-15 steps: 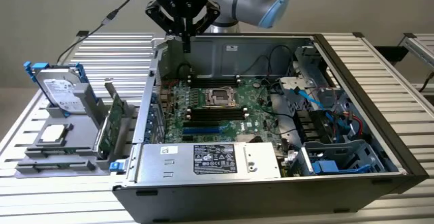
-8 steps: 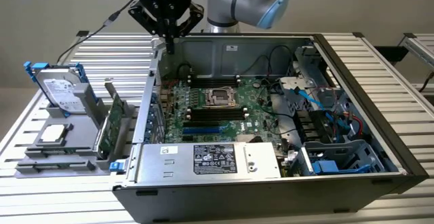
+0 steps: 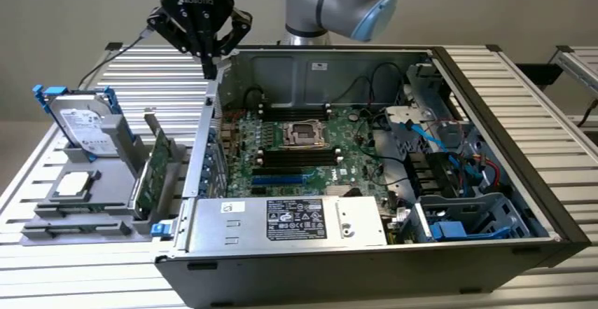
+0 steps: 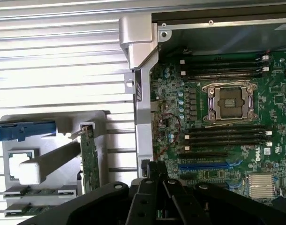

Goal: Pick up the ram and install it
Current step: 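Reach for the ram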

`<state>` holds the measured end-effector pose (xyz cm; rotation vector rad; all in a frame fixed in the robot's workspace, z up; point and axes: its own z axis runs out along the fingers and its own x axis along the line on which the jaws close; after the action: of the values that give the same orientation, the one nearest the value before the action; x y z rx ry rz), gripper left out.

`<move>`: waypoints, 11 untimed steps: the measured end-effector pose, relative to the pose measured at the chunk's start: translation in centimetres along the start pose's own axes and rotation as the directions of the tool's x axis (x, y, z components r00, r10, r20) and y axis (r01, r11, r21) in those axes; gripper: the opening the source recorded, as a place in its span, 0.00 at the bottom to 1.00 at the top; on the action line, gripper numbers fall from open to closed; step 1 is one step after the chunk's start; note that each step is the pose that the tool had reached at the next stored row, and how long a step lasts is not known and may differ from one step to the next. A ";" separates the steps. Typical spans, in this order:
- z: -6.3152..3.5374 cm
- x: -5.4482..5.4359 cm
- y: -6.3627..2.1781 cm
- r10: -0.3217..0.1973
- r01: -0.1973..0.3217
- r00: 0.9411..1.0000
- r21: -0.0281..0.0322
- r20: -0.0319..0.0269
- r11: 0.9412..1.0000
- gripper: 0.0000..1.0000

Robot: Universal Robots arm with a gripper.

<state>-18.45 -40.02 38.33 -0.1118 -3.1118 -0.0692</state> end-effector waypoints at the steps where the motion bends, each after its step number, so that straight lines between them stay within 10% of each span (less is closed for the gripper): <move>1: 0.08 0.4 -0.08 0.000 0.000 1.000 0.000 0.000 1.000 0.11; 11: 0.72 4.9 -1.14 0.000 0.000 1.000 0.000 0.000 1.000 0.11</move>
<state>-23.43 -40.78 37.70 -0.1119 -3.1118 -0.0693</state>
